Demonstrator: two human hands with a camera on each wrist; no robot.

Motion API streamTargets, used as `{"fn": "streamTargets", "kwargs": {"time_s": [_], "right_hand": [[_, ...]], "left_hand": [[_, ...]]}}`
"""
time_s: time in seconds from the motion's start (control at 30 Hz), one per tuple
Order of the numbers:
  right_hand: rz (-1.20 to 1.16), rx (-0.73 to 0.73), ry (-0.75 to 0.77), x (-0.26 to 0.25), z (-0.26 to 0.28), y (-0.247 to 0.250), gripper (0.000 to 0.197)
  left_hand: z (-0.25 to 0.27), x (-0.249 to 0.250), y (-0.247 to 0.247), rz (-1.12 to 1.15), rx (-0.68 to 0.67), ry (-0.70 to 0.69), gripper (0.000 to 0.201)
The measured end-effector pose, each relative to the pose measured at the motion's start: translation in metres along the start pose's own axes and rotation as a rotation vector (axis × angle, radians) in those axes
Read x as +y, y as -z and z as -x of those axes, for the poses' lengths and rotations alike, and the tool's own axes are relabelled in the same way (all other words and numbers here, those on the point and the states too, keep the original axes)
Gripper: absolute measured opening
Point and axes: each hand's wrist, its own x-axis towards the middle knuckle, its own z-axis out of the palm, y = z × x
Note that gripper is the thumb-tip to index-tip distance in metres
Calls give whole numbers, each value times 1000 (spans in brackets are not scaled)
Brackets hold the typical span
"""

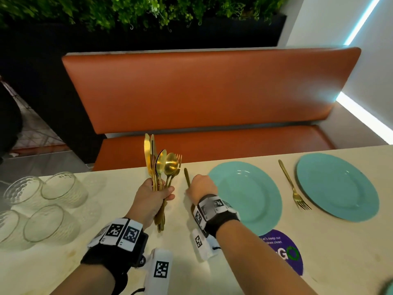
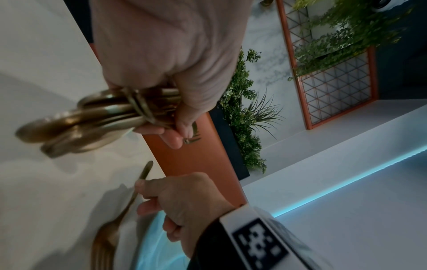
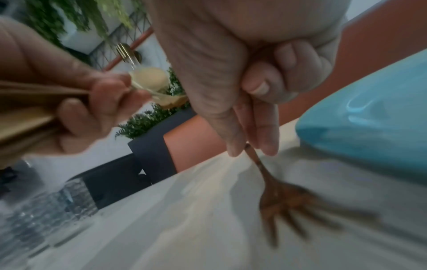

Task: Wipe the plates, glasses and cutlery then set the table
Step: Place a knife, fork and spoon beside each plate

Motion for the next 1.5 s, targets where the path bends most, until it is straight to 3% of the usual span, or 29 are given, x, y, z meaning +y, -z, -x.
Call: {"fn": "streamTargets", "kwargs": {"time_s": [0.3, 0.5, 0.63, 0.73, 0.8, 0.87, 1.23, 1.5], "right_hand": [[-113, -27, -135, -12, 2, -5, 21], [-91, -16, -136, -17, 8, -3, 22], [-5, 115, 31, -17, 20, 12, 30], [52, 239, 420, -18, 35, 26, 25], [114, 215, 664, -18, 44, 32, 24], [183, 133, 771, -15, 45, 36, 25], [442, -110, 813, 9, 54, 52, 22], [423, -65, 762, 55, 66, 68, 25]], "left_hand": [[-1, -17, 32, -3, 0, 34, 16], [5, -17, 34, 78, -88, 57, 17], [6, -14, 35, 83, -128, 67, 19], [8, -12, 36, 74, -139, 61, 22], [11, -10, 34, 64, -157, 53, 24], [13, -8, 32, 47, -184, 52, 24], [31, -5, 9, -234, -399, 34, 18], [41, -4, -23, -278, -473, 45, 14]]}}
